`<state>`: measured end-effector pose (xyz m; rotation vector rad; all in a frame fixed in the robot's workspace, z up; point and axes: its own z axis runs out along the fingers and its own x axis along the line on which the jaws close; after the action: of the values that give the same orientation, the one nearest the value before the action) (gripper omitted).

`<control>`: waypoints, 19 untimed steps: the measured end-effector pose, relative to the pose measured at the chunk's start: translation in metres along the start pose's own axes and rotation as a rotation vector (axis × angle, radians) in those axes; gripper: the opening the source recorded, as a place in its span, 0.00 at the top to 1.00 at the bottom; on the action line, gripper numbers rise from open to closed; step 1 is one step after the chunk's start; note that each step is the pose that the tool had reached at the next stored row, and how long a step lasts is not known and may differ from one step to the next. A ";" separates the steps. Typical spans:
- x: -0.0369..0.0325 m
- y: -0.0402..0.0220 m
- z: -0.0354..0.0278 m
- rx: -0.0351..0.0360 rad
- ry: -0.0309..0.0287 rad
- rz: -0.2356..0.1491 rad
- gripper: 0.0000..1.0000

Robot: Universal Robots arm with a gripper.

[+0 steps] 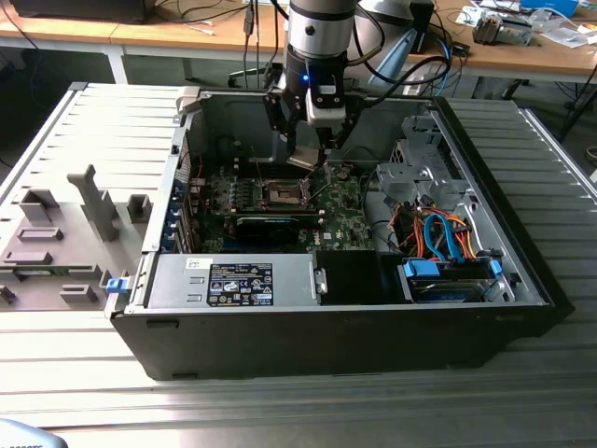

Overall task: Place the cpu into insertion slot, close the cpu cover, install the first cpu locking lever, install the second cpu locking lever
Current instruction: 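Place the cpu into insertion slot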

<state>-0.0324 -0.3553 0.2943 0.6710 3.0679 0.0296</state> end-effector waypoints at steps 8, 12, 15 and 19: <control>0.0000 0.0000 0.0000 0.0138 -0.0065 0.010 0.46; 0.0000 0.0000 0.0000 0.0153 -0.0072 0.010 0.46; 0.0000 0.0000 0.0000 0.0162 -0.0076 0.012 0.46; 0.0000 0.0000 0.0000 0.0171 -0.0081 0.013 0.46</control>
<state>-0.0324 -0.3553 0.2943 0.6895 3.0597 0.0007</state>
